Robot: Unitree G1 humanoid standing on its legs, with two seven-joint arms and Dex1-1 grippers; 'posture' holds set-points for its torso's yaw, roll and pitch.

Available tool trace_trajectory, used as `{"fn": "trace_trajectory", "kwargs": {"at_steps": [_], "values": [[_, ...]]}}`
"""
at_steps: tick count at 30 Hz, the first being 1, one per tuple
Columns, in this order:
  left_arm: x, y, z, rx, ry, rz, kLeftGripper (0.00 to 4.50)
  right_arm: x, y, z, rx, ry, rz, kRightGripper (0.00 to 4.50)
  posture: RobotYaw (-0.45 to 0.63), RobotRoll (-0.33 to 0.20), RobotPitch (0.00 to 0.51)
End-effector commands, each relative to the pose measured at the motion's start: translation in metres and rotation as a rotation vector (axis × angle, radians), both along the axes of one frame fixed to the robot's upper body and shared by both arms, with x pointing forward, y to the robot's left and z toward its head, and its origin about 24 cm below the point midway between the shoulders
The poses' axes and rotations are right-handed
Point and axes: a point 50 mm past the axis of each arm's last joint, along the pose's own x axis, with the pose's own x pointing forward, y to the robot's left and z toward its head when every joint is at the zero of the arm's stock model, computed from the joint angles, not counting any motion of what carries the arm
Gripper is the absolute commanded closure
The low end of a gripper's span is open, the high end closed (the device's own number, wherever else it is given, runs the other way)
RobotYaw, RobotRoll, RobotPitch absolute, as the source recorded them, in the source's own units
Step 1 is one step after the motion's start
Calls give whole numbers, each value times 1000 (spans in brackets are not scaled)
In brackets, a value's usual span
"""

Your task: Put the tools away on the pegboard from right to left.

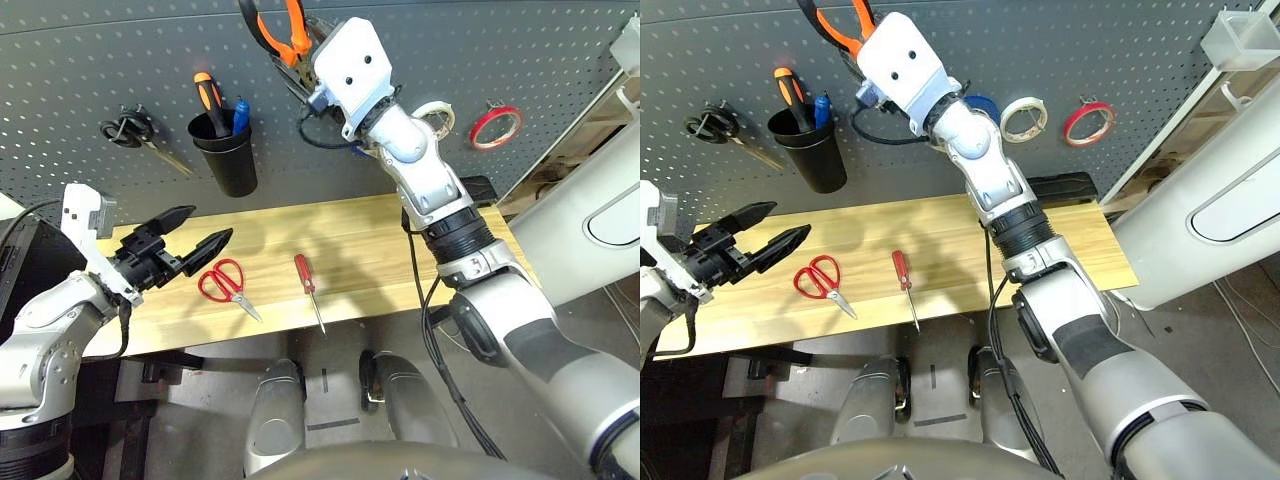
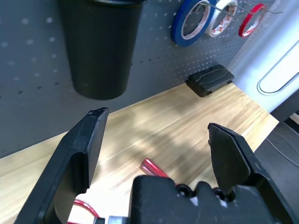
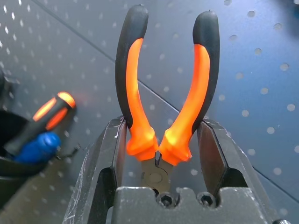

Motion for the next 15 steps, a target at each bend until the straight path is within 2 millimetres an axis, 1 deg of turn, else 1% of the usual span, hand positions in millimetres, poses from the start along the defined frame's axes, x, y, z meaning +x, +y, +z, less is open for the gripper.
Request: {"fn": "trace_trajectory", "kwargs": {"at_steps": [1, 8, 15], "values": [[0, -3, -2, -7, 15, -17, 0, -2, 7, 5, -8, -63, 10, 2072, 59, 0, 102], [-4, 2, -7, -5, 25, -14, 0, 3, 11, 0, 11, -40, 11, 2072, 69, 0, 103], [-8, 0, -5, -1, 27, -17, 0, 10, 11, -2, 51, 7, 6, 2072, 75, 0, 108]]}}
